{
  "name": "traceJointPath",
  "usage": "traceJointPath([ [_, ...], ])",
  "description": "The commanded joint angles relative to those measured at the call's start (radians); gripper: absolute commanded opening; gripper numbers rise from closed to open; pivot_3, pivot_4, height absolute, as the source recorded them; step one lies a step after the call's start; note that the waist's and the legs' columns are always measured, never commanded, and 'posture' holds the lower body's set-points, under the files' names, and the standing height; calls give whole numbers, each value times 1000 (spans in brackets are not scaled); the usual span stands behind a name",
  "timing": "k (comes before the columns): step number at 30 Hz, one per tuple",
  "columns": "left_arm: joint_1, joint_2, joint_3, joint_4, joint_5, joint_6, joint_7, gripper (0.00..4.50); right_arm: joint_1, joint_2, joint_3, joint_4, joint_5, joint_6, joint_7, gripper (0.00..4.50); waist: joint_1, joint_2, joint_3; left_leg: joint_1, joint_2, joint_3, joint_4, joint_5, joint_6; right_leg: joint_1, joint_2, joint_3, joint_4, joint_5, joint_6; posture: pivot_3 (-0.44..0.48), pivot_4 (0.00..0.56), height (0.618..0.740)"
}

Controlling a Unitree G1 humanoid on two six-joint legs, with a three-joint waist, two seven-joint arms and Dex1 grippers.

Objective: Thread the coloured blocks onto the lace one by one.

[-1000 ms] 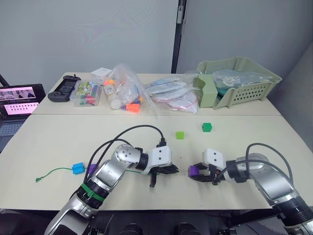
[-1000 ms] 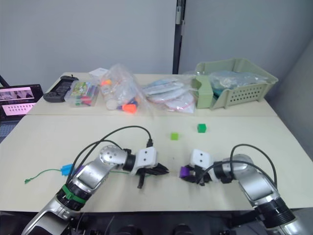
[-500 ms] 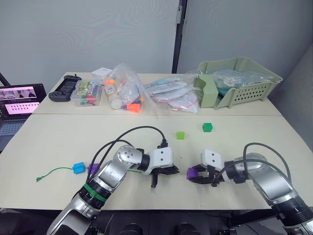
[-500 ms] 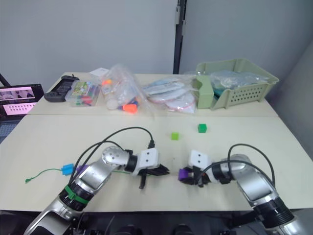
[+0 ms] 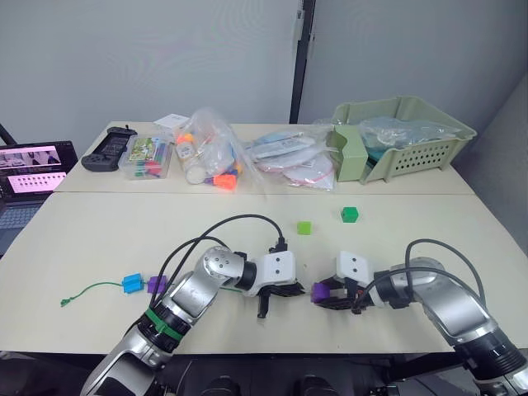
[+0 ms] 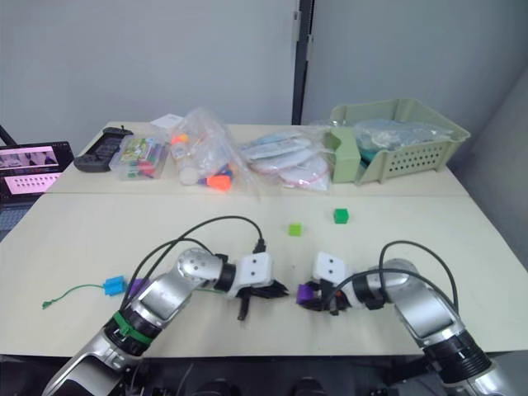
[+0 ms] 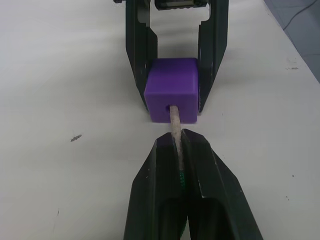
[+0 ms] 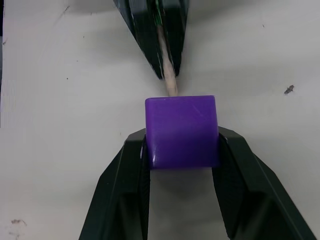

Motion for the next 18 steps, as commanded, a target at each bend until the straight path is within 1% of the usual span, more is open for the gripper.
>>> traceJointPath([
  [1, -34, -72, -39, -30, -15, 3, 3, 0, -15, 18, 13, -48, -13, 27, -37, 1185, 0, 0, 0, 0, 0, 0, 0, 0, 0, 0, 0, 0, 0, 0, 0, 0, 150, 740],
  [4, -37, -107, -62, -31, -13, 20, -3, 0, -19, 23, 16, -53, -19, 43, -45, 1185, 0, 0, 0, 0, 0, 0, 0, 0, 0, 0, 0, 0, 0, 0, 0, 0, 150, 740],
  [7, -33, -122, -64, -20, -12, 23, -4, 0, -16, 24, 16, -61, -23, 52, -47, 1185, 0, 0, 0, 0, 0, 0, 1, 0, 0, 1, 0, 0, 0, 0, 0, 0, 150, 740],
  [11, -23, -126, -16, -15, -41, 14, -6, 0, 0, 21, 11, -75, -26, 62, -51, 1185, 1, 0, 0, 0, 0, 0, 1, 0, 0, 1, 0, 0, 0, 0, 0, 0, 150, 740],
  [12, -17, -110, 8, -27, -61, 20, -21, 551, 7, 19, 9, -80, -27, 64, -52, 1185, 1, 0, 0, 0, 0, 0, 1, 0, 0, 1, 0, 0, 0, 0, 0, 0, 150, 740],
  [14, -11, -76, 50, -41, -86, 29, -43, 987, 17, 16, 5, -87, -27, 67, -53, 1185, 1, 0, 0, 0, 0, 0, 1, 0, 0, 1, 0, 0, 0, 0, 0, 0, 150, 740],
  [17, -10, -35, 89, -44, -101, 32, -52, 2041, 26, 12, 4, -92, -27, 69, -57, 1185, -1, 0, 0, 1, 0, 0, 0, 0, 0, 1, 0, 0, 0, 0, 0, 0, 150, 740],
  [18, -9, -20, 109, -51, -128, 54, -66, 2350, 29, 10, 4, -94, -26, 70, -58, 1185, -2, 0, 0, 1, 1, 0, 0, 0, 0, 1, 0, 0, 0, 0, 0, 0, 150, 740],
])
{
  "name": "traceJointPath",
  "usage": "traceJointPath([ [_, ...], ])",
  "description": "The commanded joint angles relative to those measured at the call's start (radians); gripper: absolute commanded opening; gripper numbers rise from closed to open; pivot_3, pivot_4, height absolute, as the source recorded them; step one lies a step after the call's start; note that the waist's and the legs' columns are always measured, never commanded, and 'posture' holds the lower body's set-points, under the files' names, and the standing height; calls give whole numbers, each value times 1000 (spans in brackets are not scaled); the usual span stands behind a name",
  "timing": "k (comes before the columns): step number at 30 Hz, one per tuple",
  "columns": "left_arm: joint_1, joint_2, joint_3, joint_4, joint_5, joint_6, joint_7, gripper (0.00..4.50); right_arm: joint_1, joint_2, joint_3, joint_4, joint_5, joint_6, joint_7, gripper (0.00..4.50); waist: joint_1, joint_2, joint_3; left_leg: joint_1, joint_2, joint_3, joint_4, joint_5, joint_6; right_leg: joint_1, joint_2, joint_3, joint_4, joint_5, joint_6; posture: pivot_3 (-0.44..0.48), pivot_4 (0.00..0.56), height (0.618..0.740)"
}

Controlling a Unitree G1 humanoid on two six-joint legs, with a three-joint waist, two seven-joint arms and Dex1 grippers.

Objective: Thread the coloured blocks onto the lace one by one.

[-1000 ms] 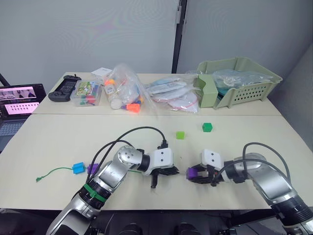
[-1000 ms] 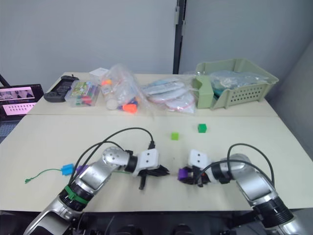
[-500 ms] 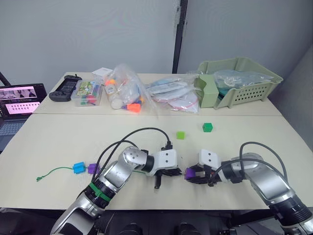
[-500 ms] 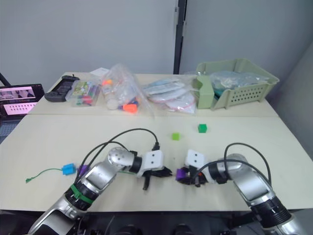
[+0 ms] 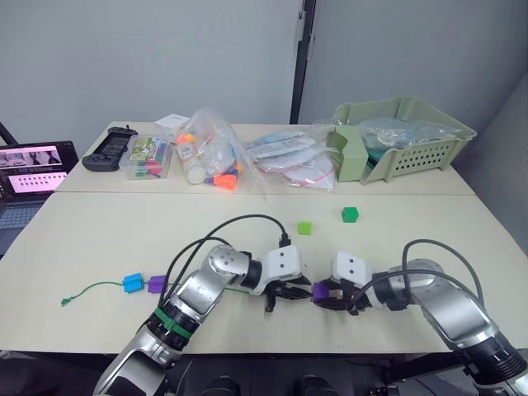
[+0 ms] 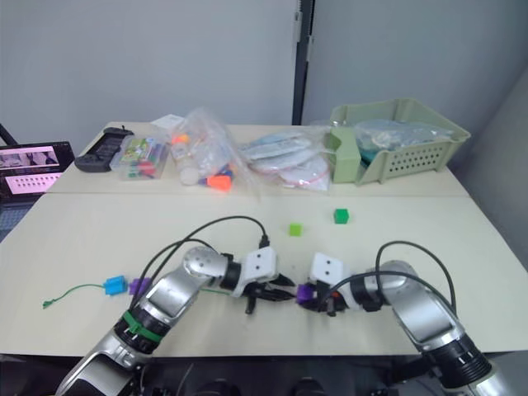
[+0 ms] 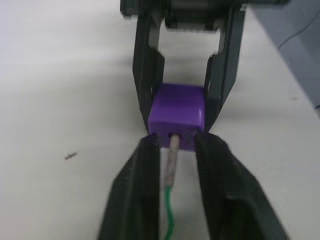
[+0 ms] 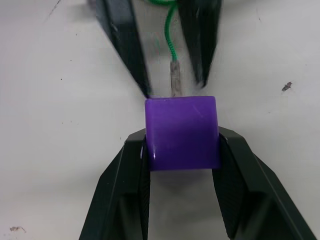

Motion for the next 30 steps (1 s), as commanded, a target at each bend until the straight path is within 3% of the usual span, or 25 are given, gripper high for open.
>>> traceJointPath([
  [1, -6, 40, 60, -44, -72, 26, -38, 2659, 12, 0, 5, -23, 8, 4, -9, 1185, -1, 0, 0, 0, 0, 0, 0, 0, 0, 0, 0, 0, 0, 0, 0, 0, 150, 740],
  [8, 30, 150, 73, 25, -55, -39, -52, 2659, 19, -17, 3, -38, 17, 18, -3, 1185, 2, 0, 0, 0, 0, 0, -1, 0, 0, 0, 0, 0, 0, 0, 0, 0, 150, 740],
  [17, 47, 95, 29, 63, -20, -67, -15, 2659, 16, -34, -1, -57, 30, 43, 1, 1185, 3, 0, 0, -1, 0, 0, 0, 0, 0, 0, -1, 0, -1, 0, 0, 0, 150, 740],
  [25, 52, 82, 6, 107, 16, -121, -2, 212, 22, -44, -2, -82, 42, 66, -6, 1185, 3, 0, 0, -1, -1, 0, 0, 0, 0, -1, 0, 0, -1, 0, 0, 0, 150, 740],
  [26, 52, 81, 6, 107, 16, -121, -1, 18, 22, -45, -2, -83, 43, 67, -7, 1185, 3, 0, 0, -1, -1, 0, 0, 0, 0, -1, 0, 0, -1, 0, 0, 0, 150, 740],
  [30, 49, 68, 7, 98, 11, -123, 5, 18, 26, -46, -2, -82, 46, 66, -12, 1185, 3, 0, 0, -1, -1, 0, 0, 0, 0, -1, 0, 0, -1, 0, 0, 0, 150, 740],
])
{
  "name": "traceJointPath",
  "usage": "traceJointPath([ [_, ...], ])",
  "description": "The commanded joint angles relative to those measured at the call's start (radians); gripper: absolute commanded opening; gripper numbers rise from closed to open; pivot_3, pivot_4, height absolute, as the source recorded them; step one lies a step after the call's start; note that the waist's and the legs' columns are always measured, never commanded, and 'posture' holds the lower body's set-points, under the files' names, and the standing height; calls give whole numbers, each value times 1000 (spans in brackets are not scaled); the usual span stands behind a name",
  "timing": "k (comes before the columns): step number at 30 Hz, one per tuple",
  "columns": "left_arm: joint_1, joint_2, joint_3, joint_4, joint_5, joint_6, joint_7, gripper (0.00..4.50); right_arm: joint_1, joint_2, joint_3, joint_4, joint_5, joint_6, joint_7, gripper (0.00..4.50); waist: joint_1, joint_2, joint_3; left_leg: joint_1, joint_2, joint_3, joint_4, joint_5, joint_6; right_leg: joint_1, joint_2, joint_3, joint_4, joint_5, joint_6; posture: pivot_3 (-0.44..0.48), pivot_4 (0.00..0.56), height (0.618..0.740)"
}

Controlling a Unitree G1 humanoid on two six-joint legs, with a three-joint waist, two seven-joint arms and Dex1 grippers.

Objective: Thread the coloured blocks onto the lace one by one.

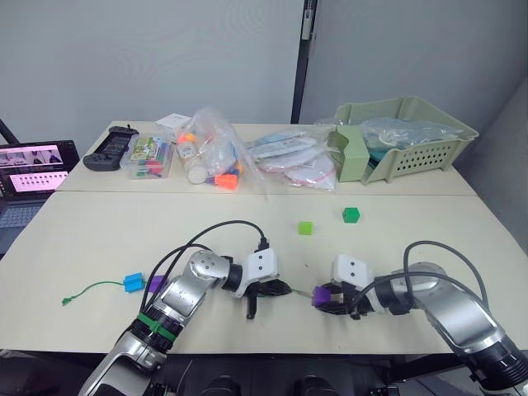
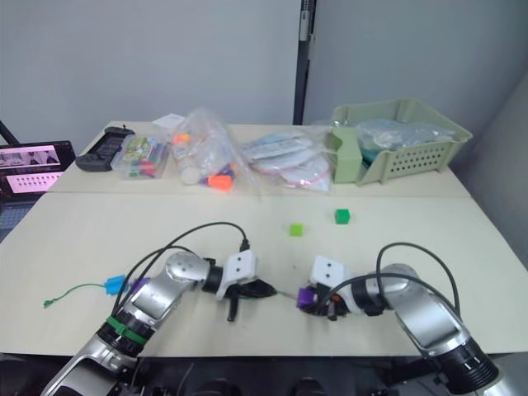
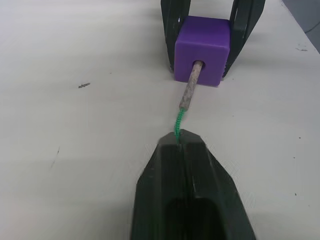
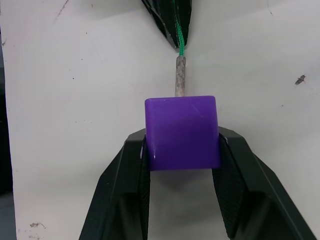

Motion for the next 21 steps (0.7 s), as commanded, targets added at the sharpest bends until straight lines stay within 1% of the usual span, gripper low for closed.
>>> traceJointPath([
  [1, -5, -15, -7, -23, -3, -9, 1, 18, 8, -9, -3, -24, 9, 2, -2, 1185, 0, 0, 0, 0, 0, 0, 0, 0, 0, 0, 0, 0, 0, 0, 0, 0, 150, 740],
  [10, -34, -47, -36, -37, -2, -8, -13, 18, 16, -9, 2, -31, 11, 7, -9, 1185, 0, 0, 0, 0, 0, 0, 0, 0, 0, 0, 0, 0, 0, 0, 0, 0, 150, 740],
  [18, -69, -126, -74, -37, 3, -3, 8, 18, 23, -11, 4, -44, 14, 17, -15, 1185, 0, 0, 0, 0, 0, 0, 0, 0, 0, 0, 0, 0, 0, 0, 0, 0, 150, 740],
  [21, -66, -123, -74, -46, 4, 6, 5, 18, 21, -10, 4, -44, 15, 18, -18, 1185, 0, 0, 0, 0, 0, 0, 0, 0, 0, 0, 0, 0, 0, 0, 0, 0, 150, 740],
])
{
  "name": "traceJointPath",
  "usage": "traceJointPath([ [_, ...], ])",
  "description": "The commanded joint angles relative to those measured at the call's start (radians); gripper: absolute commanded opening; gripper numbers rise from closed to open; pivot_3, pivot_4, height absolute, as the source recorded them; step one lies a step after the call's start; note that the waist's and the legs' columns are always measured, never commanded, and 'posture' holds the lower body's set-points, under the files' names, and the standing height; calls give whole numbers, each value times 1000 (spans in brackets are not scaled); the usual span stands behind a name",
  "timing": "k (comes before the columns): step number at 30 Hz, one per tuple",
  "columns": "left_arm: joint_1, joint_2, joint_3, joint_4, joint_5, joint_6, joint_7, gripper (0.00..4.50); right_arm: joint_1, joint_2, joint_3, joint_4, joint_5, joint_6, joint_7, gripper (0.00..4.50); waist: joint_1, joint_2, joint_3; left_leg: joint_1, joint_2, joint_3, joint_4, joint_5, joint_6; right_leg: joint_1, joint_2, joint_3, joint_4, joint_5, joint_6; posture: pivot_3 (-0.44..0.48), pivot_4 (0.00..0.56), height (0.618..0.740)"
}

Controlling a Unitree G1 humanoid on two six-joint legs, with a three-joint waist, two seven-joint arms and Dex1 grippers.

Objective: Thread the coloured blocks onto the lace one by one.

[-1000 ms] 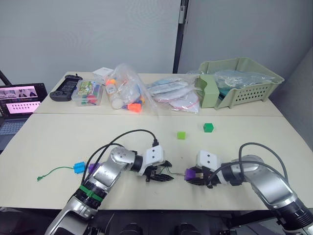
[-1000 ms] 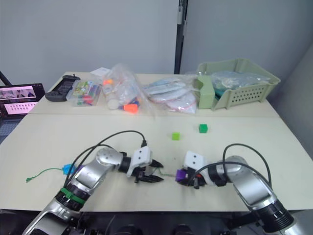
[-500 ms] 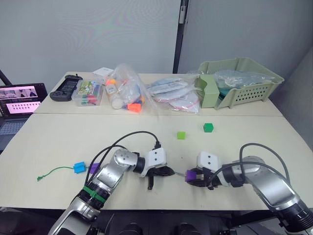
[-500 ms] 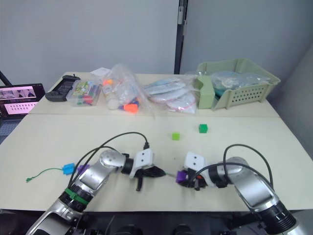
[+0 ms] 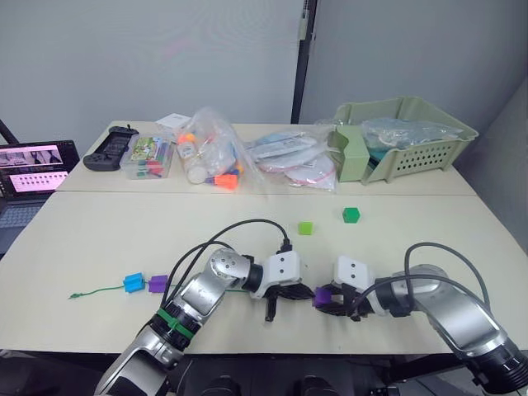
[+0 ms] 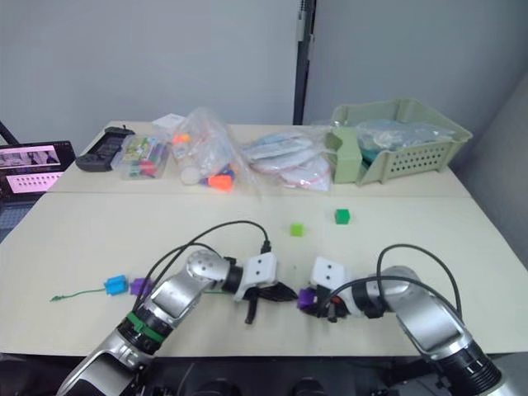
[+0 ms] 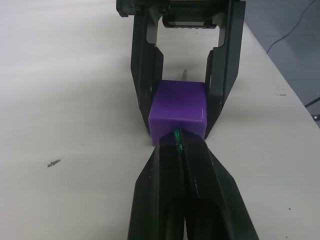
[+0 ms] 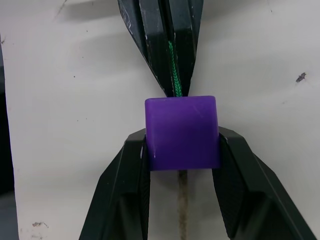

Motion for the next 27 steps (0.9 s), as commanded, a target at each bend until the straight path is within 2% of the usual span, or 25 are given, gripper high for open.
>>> traceJointPath([
  [1, -14, -12, -5, -41, -11, 4, -5, 18, 5, -3, 5, -23, 12, 11, 0, 1185, 0, 0, 0, 0, 0, 0, 0, 0, 0, 0, 0, 0, 0, 0, 0, 0, 150, 740],
  [2, -14, -6, 2, -42, -17, 8, -9, 18, 5, -3, 5, -22, 13, 11, 0, 1185, 0, 0, 0, 0, 0, 0, 0, 0, 0, 0, 0, 0, 0, 0, 0, 0, 150, 740],
  [5, -17, 19, 35, -41, -46, 26, -30, 814, 4, -4, 6, -20, 11, 8, -1, 1185, 0, 0, 0, 0, 0, 0, 0, 0, 0, 0, 0, 0, 0, 0, 0, 0, 150, 740],
  [11, -13, 95, 77, -46, -49, 24, -49, 2732, 5, -7, 7, -19, 13, 7, 2, 1185, 0, 0, 0, 0, 0, 0, 0, 0, 0, 0, 0, 0, 0, 0, 0, 0, 150, 740],
  [14, -1, 118, 84, -45, -57, 16, -66, 2732, 6, -9, 7, -18, 12, 5, 5, 1185, 0, 0, 0, 0, 0, 0, 0, 0, 0, 0, 0, 0, 0, 0, 0, 0, 150, 740],
  [19, -2, 95, 83, -67, -87, 19, -71, 2732, 3, 2, 1, -30, 17, 15, -8, 1185, 0, 0, 0, 0, 0, 0, 0, 0, 0, 0, 0, 0, 0, 0, 0, 0, 150, 740],
  [21, -3, 87, 79, -73, -95, 23, -77, 2789, 3, 4, -6, -38, 20, 16, -15, 2210, 0, 0, 0, 0, 0, 0, 0, 0, 0, 0, 0, 0, 0, 0, 0, 0, 150, 740],
  [27, -21, 64, 51, -63, -85, 0, -98, 2789, 11, -24, -66, -92, 48, 35, -28, 4221, -1, 0, 0, 0, 0, 0, 0, 0, 0, 0, 0, 0, 0, 0, 0, 0, 150, 740],
])
